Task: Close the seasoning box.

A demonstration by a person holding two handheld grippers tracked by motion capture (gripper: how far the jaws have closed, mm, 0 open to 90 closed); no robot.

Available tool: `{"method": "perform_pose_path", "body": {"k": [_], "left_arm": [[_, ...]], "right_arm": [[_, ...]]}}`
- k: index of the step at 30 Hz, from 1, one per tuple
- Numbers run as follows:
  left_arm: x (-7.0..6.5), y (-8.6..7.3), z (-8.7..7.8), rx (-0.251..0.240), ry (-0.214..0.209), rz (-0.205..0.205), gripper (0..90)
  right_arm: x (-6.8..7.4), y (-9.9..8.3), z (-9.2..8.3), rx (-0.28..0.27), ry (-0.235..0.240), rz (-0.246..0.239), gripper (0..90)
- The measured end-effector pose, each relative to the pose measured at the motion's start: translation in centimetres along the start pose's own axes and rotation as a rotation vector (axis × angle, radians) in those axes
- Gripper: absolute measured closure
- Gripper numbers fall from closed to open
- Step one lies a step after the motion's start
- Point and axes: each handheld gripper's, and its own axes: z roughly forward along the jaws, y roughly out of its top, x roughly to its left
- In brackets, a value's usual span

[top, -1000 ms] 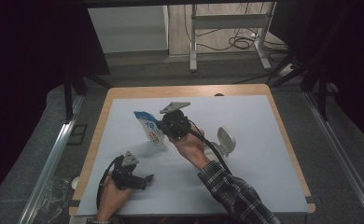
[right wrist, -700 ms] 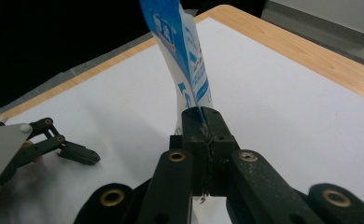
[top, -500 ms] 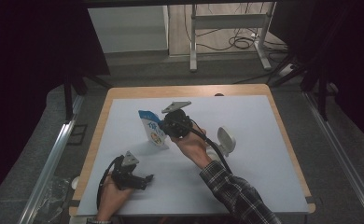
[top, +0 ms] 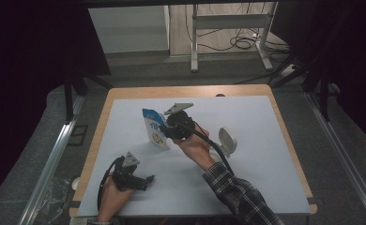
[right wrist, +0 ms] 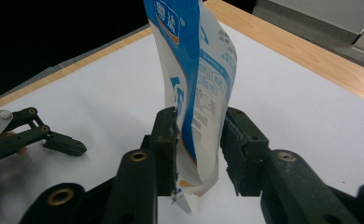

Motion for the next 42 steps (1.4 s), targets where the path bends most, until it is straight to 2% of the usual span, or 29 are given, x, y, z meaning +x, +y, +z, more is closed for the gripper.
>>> {"method": "perform_pose_path", "body": {"k": [8, 14, 22, 27, 31, 42], "left_arm": [[0.0, 0.0, 0.0, 0.001, 0.0, 0.001, 0.0], [0.0, 0.0, 0.0, 0.0, 0.0, -0.001, 0.0], [0.0, 0.0, 0.0, 0.0, 0.0, 0.0, 0.0], [0.0, 0.0, 0.0, 0.0, 0.0, -0.001, 0.0], [0.0, 0.0, 0.0, 0.0, 0.0, -0.001, 0.0], [0.0, 0.0, 0.0, 0.0, 0.0, -0.001, 0.0]], "right_arm": [[-0.1, 0.0, -0.8, -0.006, 0.007, 0.005, 57.8], [0.3, 0.1, -1.6, -0.01, -0.014, -0.022, 52.2], [0.5, -0.3, -2.5, -0.019, -0.025, -0.036, 47.8], [0.5, -0.5, -3.1, -0.008, -0.02, -0.027, 46.3], [0.5, -0.8, -3.8, -0.013, -0.01, -0.027, 47.3], [0.9, -1.9, -6.0, -0.034, 0.031, -0.049, 68.8]]}}
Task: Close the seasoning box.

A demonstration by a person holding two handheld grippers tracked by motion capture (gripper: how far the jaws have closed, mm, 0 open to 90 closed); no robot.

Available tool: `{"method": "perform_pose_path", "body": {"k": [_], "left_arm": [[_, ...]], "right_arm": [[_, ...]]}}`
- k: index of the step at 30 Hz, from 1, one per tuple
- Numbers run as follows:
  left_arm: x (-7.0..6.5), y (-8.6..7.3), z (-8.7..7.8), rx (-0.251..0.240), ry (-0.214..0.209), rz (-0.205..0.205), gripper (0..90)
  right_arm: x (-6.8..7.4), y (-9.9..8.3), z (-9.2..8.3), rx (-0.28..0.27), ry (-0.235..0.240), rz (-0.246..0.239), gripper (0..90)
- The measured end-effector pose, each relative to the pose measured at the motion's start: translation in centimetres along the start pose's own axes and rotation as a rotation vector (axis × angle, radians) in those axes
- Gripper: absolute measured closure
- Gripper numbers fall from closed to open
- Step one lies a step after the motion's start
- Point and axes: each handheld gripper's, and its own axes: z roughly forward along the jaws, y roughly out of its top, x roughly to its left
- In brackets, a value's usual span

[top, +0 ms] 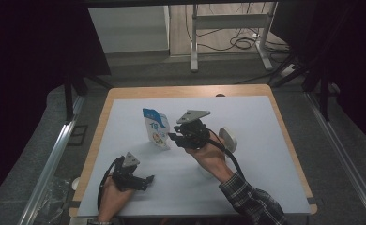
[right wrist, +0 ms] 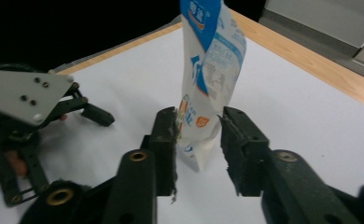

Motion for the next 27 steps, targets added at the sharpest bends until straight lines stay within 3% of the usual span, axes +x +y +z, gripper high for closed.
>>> {"method": "perform_pose_path", "body": {"k": [12, 27], "left_arm": [[0.0, 0.0, 0.0, -0.001, 0.0, -0.001, 0.0], [0.0, 0.0, 0.0, -0.002, -0.001, -0.004, 0.0]], "right_arm": [[0.4, -2.0, -2.1, 0.009, 0.038, -0.005, 88.7], [-0.7, -5.2, -5.3, 0.01, 0.009, 0.028, 89.2]]}}
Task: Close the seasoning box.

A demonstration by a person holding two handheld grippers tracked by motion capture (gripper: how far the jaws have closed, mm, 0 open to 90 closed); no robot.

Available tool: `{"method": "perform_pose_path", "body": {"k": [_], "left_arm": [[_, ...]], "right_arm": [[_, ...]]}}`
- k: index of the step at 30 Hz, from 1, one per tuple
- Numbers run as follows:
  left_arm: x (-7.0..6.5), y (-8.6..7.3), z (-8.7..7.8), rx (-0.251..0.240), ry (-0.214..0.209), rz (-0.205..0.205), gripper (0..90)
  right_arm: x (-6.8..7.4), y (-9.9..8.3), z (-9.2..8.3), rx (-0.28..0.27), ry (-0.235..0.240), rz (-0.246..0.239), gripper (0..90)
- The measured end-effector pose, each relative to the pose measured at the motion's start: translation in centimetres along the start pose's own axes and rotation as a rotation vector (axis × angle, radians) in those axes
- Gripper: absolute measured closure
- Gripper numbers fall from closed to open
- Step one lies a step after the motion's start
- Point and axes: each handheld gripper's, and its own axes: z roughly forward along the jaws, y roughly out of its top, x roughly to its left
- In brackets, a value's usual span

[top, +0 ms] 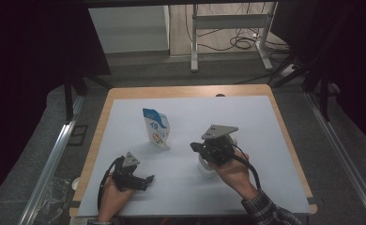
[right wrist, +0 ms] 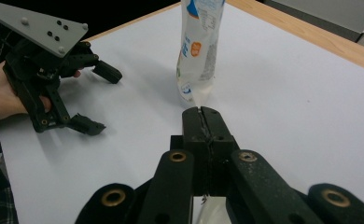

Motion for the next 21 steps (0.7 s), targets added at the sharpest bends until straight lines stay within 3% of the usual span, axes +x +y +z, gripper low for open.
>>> {"method": "perform_pose_path", "body": {"k": [21], "left_arm": [[0.0, 0.0, 0.0, 0.0, 0.001, 0.0, 0.0]], "right_arm": [[-1.8, -3.5, -3.6, 0.003, -0.047, 0.065, 89.2]]}}
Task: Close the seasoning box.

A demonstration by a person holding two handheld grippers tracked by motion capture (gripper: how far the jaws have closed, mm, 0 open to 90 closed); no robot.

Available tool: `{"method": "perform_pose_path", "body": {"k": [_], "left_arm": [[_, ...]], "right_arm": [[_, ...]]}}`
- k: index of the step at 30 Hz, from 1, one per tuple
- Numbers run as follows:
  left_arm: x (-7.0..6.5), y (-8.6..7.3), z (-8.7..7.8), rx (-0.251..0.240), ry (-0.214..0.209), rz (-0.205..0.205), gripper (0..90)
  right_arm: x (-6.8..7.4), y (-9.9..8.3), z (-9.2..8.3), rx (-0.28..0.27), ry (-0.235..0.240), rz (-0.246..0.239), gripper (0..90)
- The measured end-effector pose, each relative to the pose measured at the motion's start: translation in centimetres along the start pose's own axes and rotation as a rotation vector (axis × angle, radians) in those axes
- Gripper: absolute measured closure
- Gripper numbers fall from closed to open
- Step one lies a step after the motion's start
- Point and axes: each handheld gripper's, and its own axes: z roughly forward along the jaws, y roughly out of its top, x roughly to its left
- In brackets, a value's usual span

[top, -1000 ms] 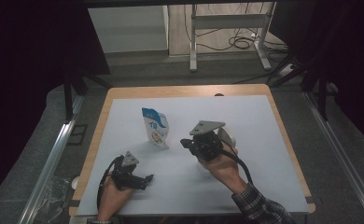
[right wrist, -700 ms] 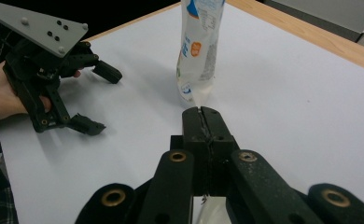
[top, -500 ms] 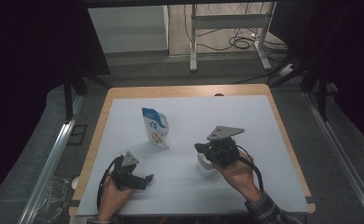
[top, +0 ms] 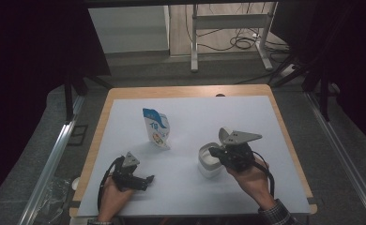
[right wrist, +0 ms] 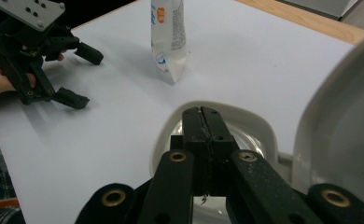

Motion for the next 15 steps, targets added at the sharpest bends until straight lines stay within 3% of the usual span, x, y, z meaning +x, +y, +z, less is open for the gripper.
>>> {"method": "perform_pose_path", "body": {"k": [15], "left_arm": [[0.0, 0.0, 0.0, 0.001, 0.001, 0.003, 0.0]], "right_arm": [[-1.1, -2.3, -2.1, -0.011, -0.039, 0.04, 89.2]]}}
